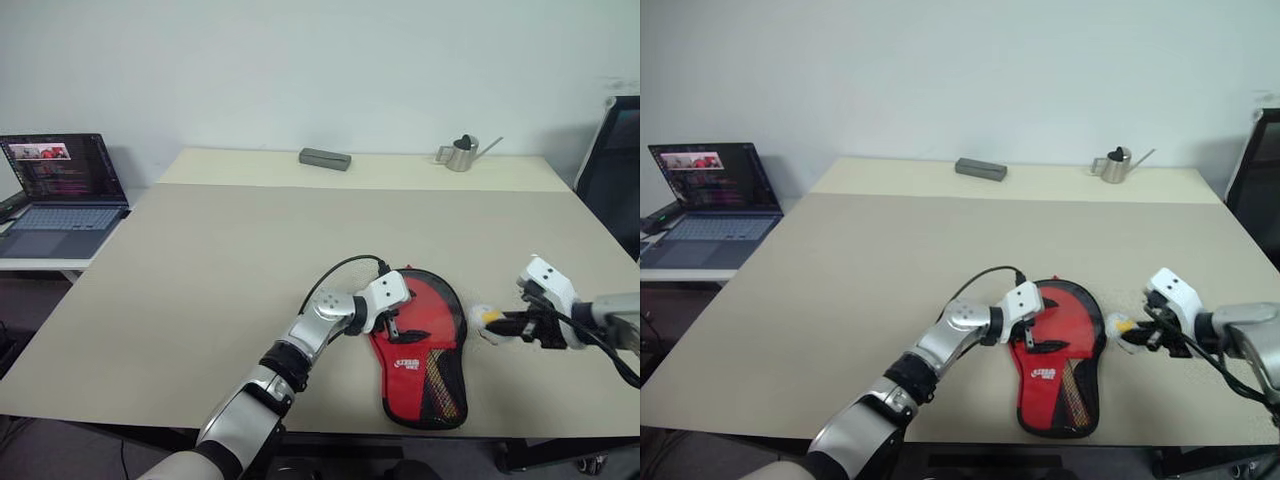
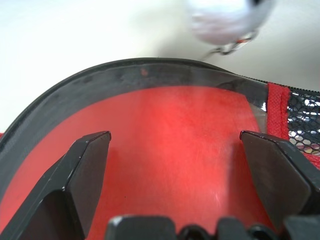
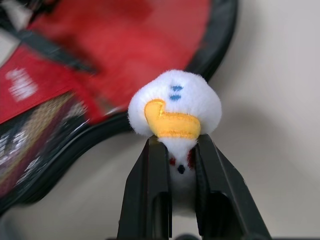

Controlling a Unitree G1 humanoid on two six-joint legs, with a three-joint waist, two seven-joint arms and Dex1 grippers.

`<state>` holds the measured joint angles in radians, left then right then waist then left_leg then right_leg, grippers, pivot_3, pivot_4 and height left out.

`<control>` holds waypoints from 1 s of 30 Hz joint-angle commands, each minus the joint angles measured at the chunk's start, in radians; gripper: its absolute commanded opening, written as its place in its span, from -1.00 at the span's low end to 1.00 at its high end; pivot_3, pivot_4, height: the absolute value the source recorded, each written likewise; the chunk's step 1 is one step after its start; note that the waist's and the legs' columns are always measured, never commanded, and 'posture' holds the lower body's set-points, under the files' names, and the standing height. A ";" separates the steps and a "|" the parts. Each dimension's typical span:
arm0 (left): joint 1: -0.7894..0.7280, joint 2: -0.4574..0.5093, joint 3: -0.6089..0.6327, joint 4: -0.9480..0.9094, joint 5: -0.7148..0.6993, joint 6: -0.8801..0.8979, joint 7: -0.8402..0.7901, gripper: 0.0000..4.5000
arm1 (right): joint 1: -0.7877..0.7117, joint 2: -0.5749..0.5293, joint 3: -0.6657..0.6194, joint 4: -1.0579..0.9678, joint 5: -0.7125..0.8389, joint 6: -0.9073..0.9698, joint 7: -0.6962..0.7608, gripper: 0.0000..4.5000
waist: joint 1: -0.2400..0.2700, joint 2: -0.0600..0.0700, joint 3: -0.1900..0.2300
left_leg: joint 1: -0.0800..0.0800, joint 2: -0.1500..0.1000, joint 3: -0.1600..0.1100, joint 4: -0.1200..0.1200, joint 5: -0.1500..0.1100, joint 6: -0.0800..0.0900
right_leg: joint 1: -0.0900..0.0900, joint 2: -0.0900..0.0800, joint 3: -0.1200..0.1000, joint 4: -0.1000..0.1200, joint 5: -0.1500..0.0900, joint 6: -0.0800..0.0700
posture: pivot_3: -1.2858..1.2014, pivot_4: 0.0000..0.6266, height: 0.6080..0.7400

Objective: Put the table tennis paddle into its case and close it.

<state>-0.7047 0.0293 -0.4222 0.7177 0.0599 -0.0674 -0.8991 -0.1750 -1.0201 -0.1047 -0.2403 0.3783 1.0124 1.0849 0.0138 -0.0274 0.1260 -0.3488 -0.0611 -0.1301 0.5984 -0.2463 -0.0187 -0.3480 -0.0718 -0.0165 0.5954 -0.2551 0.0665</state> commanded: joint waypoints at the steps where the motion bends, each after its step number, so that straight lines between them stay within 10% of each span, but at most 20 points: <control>1: 0.047 0.015 -0.074 0.104 0.094 0.011 -0.006 1.00 | 0.077 -0.054 -0.091 -0.096 0.077 0.036 0.043 -0.92 | 0.005 0.000 0.000 | 0.000 0.000 0.000 0.000 0.000 0.000 | 0.000 0.000 0.000 0.000 0.000 0.000 | 0.03 -0.52 1.00; 16: 0.054 -0.007 -0.089 0.123 0.101 -0.002 0.002 1.00 | 0.492 -0.160 -0.303 -0.360 0.254 0.031 0.160 -0.92 | 0.053 -0.001 -0.004 | -0.001 -0.002 0.000 0.001 -0.009 0.005 | 0.003 -0.002 -0.002 -0.008 -0.005 0.007 | 0.03 -0.52 1.00; 30: 0.011 -0.022 -0.143 0.186 0.122 -0.087 -0.125 1.00 | 0.419 -0.114 -0.138 -0.287 0.247 -0.007 0.045 -0.92 | 0.043 -0.003 -0.006 | 0.001 -0.001 0.000 0.002 -0.011 0.004 | 0.006 -0.001 -0.002 -0.010 -0.005 0.006 | 0.03 -0.52 1.00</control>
<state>-0.7386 -0.0148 -0.4745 0.7966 0.0867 -0.1645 -0.9692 0.2246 -1.1052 -0.2339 -0.5184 0.6112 1.0117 1.0918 0.0568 -0.0302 0.1202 -0.3483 -0.0617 -0.1295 0.6003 -0.2575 -0.0147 -0.3421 -0.0724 -0.0185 0.5857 -0.2606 0.0719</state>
